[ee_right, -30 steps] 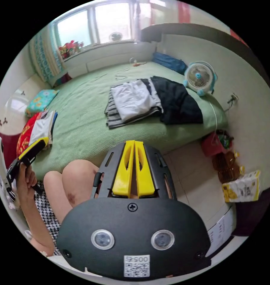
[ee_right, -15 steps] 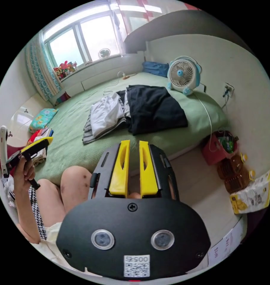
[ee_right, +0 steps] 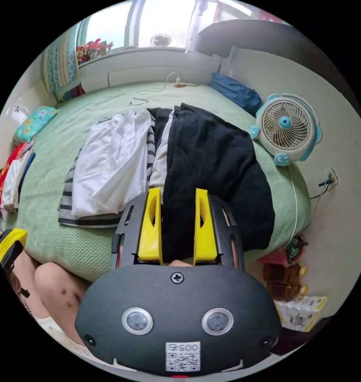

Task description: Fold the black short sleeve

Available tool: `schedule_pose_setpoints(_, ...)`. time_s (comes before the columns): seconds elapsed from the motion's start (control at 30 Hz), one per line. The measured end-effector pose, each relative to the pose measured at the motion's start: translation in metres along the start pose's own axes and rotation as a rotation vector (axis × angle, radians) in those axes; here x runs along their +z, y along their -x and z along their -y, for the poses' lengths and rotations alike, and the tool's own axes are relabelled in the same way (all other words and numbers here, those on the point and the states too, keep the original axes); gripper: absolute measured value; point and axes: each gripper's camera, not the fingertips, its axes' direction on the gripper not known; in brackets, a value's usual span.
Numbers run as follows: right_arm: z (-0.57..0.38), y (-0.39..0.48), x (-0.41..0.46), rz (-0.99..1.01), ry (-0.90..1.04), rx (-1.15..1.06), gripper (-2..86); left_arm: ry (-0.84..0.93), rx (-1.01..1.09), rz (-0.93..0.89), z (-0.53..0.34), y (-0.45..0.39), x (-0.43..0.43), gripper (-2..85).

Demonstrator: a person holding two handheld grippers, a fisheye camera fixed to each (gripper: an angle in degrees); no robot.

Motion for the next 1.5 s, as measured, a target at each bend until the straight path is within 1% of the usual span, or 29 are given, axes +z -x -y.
schedule_pose_setpoints(0.1,0.004,0.001,0.008,-0.068,0.004,-0.036,8.3,0.001,-0.004,-0.007,-0.002,-0.001,0.009,-0.6)
schedule_pose_setpoints(0.17,0.004,-0.005,0.006,-0.054,-0.002,-0.035,7.1,0.000,-0.003,-0.011,-0.004,-0.001,0.013,-0.6)
schedule_pose_setpoints(0.33,0.009,-0.057,-0.017,0.171,-0.027,0.082,1.0,-0.010,-0.007,-0.029,-0.009,-0.003,0.017,-0.6)
schedule_pose_setpoints(0.47,0.015,-0.073,-0.022,0.246,0.015,0.050,0.9,-0.014,0.001,-0.037,-0.014,-0.006,0.019,-0.7)
schedule_pose_setpoints(0.6,0.016,-0.064,-0.021,0.139,0.023,-0.037,3.4,-0.013,0.001,-0.043,-0.019,-0.006,0.020,-0.7)
schedule_pose_setpoints(0.7,0.016,-0.055,-0.023,0.098,0.002,-0.059,3.6,-0.008,0.006,-0.037,-0.023,-0.006,0.020,-0.6)
schedule_pose_setpoints(0.8,0.018,-0.040,-0.016,0.048,0.032,-0.104,4.4,-0.009,0.008,-0.039,-0.026,-0.004,0.019,-0.6)
schedule_pose_setpoints(0.83,0.018,-0.033,-0.012,-0.007,0.031,-0.136,4.2,-0.009,0.008,-0.038,-0.027,-0.003,0.018,-0.6)
schedule_pose_setpoints(0.9,0.018,-0.029,-0.009,-0.050,0.029,-0.149,2.5,-0.006,0.007,-0.041,-0.030,0.001,0.016,-0.6)
schedule_pose_setpoints(0.97,0.020,-0.038,-0.015,-0.005,0.014,-0.099,0.6,-0.008,0.009,-0.041,-0.033,0.004,0.013,-0.6)
schedule_pose_setpoints(1.0,0.020,-0.050,-0.024,0.048,-0.007,-0.046,-0.2,-0.009,0.009,-0.037,-0.035,0.008,0.010,-0.6)
schedule_pose_setpoints(1.03,0.021,-0.061,-0.038,0.046,-0.041,-0.020,-0.7,-0.009,0.009,-0.035,-0.036,0.010,0.009,-0.6)
schedule_pose_setpoints(1.13,0.028,-0.078,-0.077,-0.011,-0.136,-0.001,-1.0,-0.011,-0.004,-0.043,-0.039,0.020,0.006,-0.6)
schedule_pose_setpoints(1.27,0.045,-0.092,-0.113,0.055,-0.176,-0.003,-1.1,-0.022,-0.016,-0.080,-0.042,0.030,-0.001,-0.6)
schedule_pose_setpoints(1.37,0.057,-0.086,-0.136,0.127,-0.203,-0.036,-1.1,-0.037,0.000,-0.081,-0.047,0.037,-0.012,-0.5)
schedule_pose_setpoints(1.5,0.075,-0.044,-0.160,0.228,-0.241,-0.116,-1.1,-0.065,-0.016,-0.081,-0.058,0.064,-0.033,-0.6)
